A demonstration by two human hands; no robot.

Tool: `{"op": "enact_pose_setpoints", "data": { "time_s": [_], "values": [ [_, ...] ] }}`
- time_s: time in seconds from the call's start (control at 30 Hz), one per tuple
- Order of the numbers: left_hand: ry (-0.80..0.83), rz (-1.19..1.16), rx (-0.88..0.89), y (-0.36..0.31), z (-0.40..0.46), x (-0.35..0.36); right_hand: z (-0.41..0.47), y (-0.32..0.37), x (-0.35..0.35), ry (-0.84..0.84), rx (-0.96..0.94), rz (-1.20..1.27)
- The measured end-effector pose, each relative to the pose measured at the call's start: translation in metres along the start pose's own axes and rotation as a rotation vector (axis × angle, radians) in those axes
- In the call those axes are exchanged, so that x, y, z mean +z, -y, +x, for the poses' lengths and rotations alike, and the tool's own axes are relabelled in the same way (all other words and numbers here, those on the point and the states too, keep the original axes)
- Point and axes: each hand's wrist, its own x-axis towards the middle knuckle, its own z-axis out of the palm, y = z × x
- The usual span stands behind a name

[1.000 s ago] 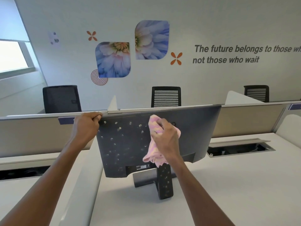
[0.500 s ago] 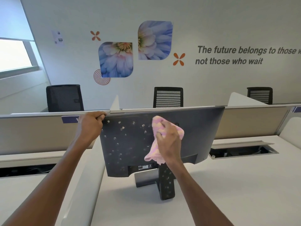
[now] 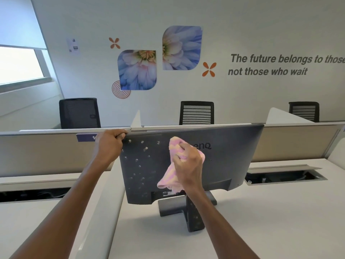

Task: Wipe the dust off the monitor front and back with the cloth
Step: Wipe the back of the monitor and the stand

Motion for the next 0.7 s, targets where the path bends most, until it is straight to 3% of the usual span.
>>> {"op": "enact_pose_setpoints", "data": {
  "time_s": [0.1,0.3,0.5,0.7],
  "values": [
    [0.016,0.014,-0.015,0.0,0.002,0.001,0.023,0.016,0.0,-0.067,-0.008,0.021],
    [0.006,0.021,-0.01,0.001,-0.001,-0.001,0.003,0.029,0.019,0.187,-0.127,-0.01],
    [0.022,0.026,-0.029,0.0,0.003,0.002,0.018,0.032,0.011,0.01,-0.03,-0.03],
    [0.009,0.01,-0.026,0.003,0.001,0.001,-0.001,0.037,0.028,0.186,-0.195,-0.173]
  ]
}}
